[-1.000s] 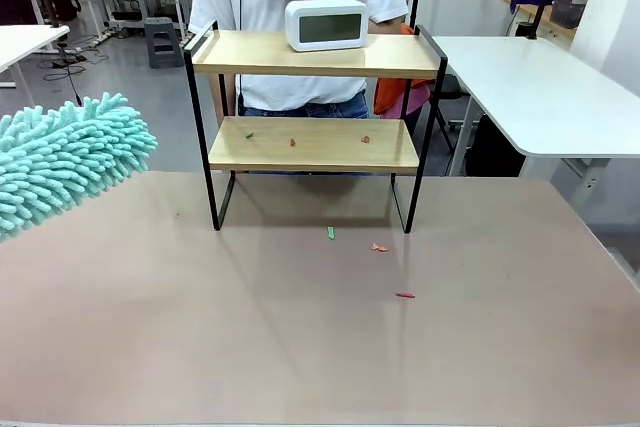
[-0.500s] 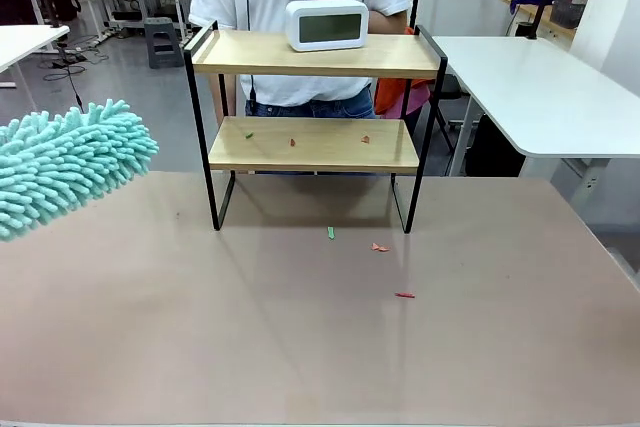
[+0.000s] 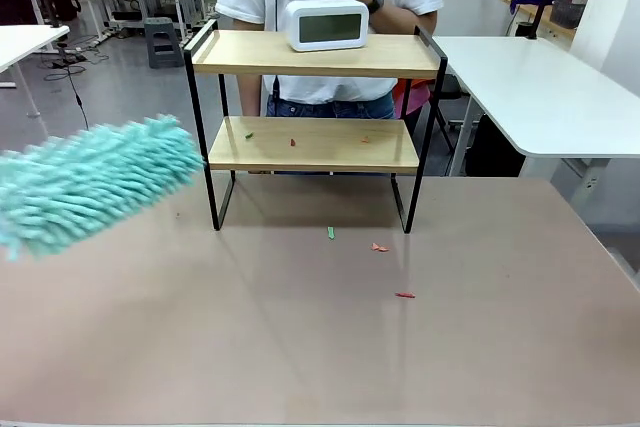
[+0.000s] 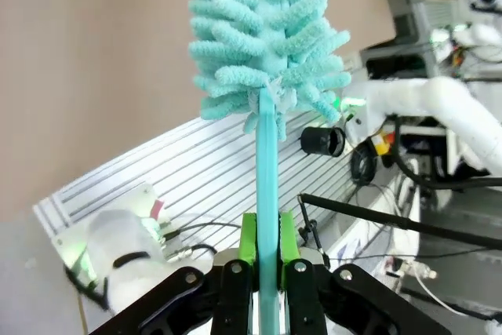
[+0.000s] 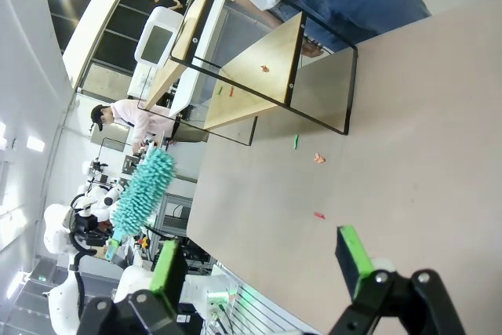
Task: Clean the shelf.
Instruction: Clean the remaining tier of the Shelf with the Duster once objects are removed.
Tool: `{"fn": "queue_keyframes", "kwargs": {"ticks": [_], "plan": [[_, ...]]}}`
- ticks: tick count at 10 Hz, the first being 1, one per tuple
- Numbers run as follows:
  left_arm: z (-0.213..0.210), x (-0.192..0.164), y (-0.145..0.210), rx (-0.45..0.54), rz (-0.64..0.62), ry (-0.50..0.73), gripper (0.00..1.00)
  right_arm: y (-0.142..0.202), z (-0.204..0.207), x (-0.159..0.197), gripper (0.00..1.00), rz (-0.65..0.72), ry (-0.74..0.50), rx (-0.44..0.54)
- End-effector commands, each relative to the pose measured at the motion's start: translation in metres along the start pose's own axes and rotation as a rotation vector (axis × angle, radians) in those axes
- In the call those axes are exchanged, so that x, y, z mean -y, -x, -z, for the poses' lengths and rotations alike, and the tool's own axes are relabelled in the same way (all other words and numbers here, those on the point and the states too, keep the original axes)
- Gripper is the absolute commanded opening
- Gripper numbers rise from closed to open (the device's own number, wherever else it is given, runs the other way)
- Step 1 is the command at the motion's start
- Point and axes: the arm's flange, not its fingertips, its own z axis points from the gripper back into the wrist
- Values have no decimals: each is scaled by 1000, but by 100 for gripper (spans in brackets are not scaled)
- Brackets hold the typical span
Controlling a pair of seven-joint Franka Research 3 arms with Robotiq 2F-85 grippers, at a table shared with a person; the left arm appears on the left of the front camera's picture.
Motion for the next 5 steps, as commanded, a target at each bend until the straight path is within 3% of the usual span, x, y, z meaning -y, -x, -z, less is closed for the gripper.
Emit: {"fn": "queue_keyframes", "kwargs": {"ticks": [1,3,5], "plan": [[24,11,-41,-70,41,5,12,-2,2,1,100,-26,-17,18],[52,31,-70,-27,60,29,12,-2,2,1,100,-26,-17,18],[84,57,-100,76,15,-61,12,-2,2,1,100,-26,-17,18]]}}
